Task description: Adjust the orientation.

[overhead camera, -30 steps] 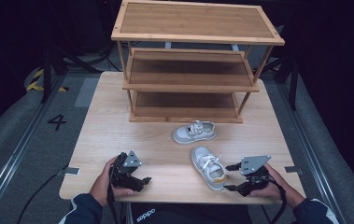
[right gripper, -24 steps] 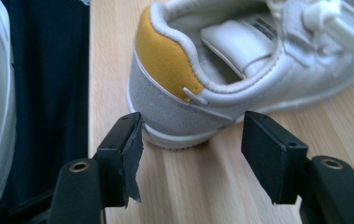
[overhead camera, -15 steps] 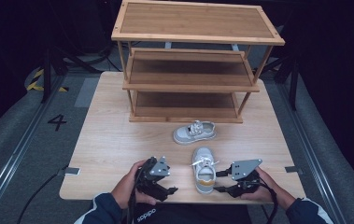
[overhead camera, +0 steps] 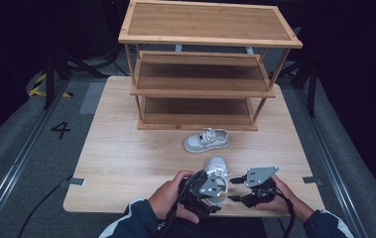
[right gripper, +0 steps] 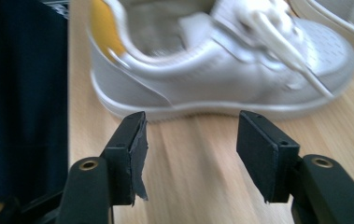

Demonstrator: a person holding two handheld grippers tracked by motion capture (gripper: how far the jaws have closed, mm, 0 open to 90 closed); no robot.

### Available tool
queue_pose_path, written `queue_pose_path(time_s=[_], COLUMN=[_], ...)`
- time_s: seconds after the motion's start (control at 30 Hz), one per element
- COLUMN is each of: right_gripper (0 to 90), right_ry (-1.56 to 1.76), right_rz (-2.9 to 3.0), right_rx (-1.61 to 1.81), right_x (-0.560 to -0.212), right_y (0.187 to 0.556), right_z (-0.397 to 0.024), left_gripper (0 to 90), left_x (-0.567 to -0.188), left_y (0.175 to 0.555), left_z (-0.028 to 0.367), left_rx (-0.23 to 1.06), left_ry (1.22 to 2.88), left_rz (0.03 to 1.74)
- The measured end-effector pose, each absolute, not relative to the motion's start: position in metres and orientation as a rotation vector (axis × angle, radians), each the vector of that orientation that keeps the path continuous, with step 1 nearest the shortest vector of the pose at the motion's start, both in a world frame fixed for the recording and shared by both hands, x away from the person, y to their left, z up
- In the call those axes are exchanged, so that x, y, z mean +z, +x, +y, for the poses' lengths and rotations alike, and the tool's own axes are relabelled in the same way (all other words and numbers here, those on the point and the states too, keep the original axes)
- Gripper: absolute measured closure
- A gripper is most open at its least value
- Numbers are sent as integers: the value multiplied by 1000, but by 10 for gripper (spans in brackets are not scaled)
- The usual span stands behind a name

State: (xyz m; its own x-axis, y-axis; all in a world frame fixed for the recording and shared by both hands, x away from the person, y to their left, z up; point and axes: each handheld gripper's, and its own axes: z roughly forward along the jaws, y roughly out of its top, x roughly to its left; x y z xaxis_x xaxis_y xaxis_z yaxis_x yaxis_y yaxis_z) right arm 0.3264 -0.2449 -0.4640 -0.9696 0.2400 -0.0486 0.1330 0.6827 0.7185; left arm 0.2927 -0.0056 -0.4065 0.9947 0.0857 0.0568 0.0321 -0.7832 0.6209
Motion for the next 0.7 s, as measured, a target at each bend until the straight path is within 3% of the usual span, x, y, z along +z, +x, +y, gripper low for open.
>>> queue_pose_path(time_s=[0.3,0.53,0.7], right_gripper=[400,391,389], right_ry=[448,555,650], right_rz=[2720,2702,2667], right_rx=[1124,1076,1035], right_x=[-467,-472,-474], right_y=[342,353,360], right_z=[-273,-293,-311], left_gripper=[418,531,663], left_x=[-420,-430,-430], left_y=[309,321,322], left_z=[-31,-39,-39], left_rx=[72,-10,-64], left_ry=[2638,2730,2716], left_rz=[24,-16,-44])
